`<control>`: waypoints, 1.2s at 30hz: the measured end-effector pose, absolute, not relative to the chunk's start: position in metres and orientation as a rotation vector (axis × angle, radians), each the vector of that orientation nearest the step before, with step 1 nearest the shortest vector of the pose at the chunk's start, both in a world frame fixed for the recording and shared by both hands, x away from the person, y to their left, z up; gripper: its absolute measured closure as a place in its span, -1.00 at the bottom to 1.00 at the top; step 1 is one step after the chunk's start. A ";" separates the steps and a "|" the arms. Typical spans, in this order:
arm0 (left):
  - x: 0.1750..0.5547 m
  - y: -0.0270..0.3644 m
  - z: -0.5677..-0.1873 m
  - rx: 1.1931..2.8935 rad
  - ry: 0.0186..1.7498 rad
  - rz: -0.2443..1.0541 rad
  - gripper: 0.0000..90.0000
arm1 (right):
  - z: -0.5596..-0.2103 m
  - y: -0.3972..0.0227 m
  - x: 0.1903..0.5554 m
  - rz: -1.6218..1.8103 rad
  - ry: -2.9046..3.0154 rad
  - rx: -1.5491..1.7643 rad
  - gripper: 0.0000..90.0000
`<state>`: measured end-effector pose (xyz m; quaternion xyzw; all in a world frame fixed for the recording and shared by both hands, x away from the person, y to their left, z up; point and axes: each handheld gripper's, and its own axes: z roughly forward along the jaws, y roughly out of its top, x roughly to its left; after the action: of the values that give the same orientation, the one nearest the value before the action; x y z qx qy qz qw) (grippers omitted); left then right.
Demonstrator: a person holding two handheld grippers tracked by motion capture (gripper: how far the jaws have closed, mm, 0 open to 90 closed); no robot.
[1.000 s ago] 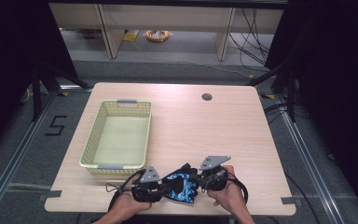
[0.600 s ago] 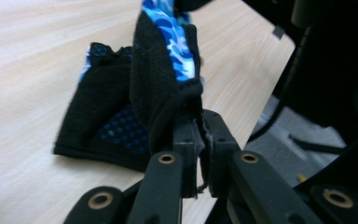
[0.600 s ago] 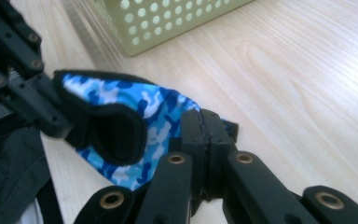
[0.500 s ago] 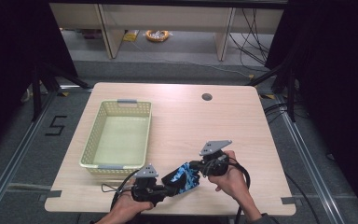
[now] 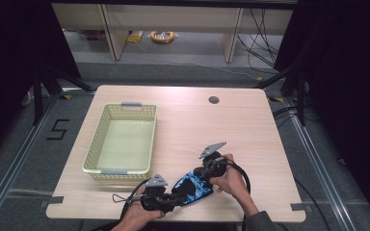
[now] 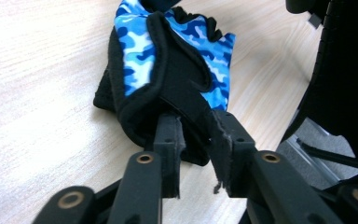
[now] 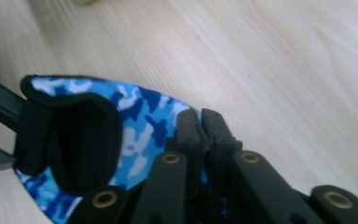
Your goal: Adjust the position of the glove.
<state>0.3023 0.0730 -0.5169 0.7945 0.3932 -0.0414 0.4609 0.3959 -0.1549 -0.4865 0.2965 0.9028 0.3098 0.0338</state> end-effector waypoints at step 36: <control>0.306 0.070 -0.513 2.054 0.855 0.096 0.42 | -0.491 -0.189 0.347 1.030 2.573 1.224 0.58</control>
<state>0.3063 0.0697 -0.5130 0.8276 0.3446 0.0385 0.4413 0.3468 -0.1889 -0.4906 0.4032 0.8480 0.3394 0.0560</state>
